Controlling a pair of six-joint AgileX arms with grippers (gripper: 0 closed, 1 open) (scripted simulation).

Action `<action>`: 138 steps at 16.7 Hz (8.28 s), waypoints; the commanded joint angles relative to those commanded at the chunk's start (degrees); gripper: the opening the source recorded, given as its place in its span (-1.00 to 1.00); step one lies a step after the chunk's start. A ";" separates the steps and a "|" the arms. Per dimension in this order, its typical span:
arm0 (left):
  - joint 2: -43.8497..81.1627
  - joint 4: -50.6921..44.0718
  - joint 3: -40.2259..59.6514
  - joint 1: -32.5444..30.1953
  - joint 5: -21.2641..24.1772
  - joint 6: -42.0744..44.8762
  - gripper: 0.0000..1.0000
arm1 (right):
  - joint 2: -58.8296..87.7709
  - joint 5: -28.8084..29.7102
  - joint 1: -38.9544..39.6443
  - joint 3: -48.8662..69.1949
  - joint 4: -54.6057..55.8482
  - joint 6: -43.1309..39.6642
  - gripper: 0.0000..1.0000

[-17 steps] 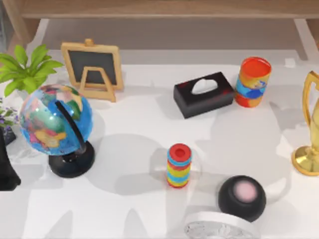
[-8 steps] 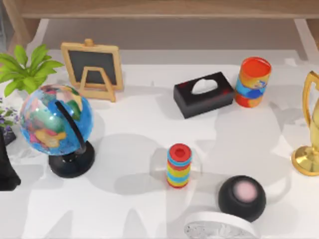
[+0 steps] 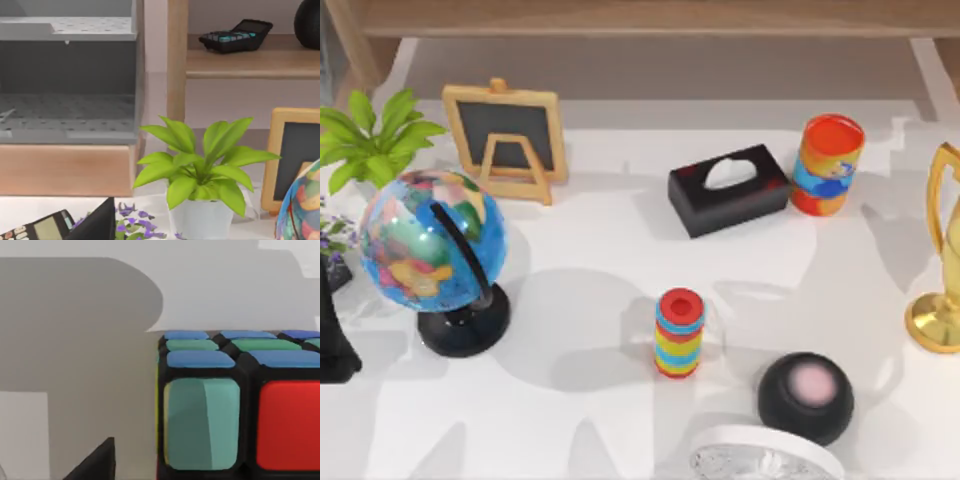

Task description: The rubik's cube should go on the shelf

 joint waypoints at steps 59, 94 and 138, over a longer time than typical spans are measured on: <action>0.00 0.00 0.00 0.00 0.00 0.00 1.00 | -10.16 -1.98 0.04 -0.46 -5.31 0.61 -1.00; 0.00 0.00 0.00 0.00 0.00 0.00 1.00 | -19.51 34.33 53.70 -72.19 144.47 -7.41 -1.00; 0.00 0.00 0.00 0.00 0.00 0.00 1.00 | -8.23 27.76 46.85 -46.54 129.37 -5.79 1.00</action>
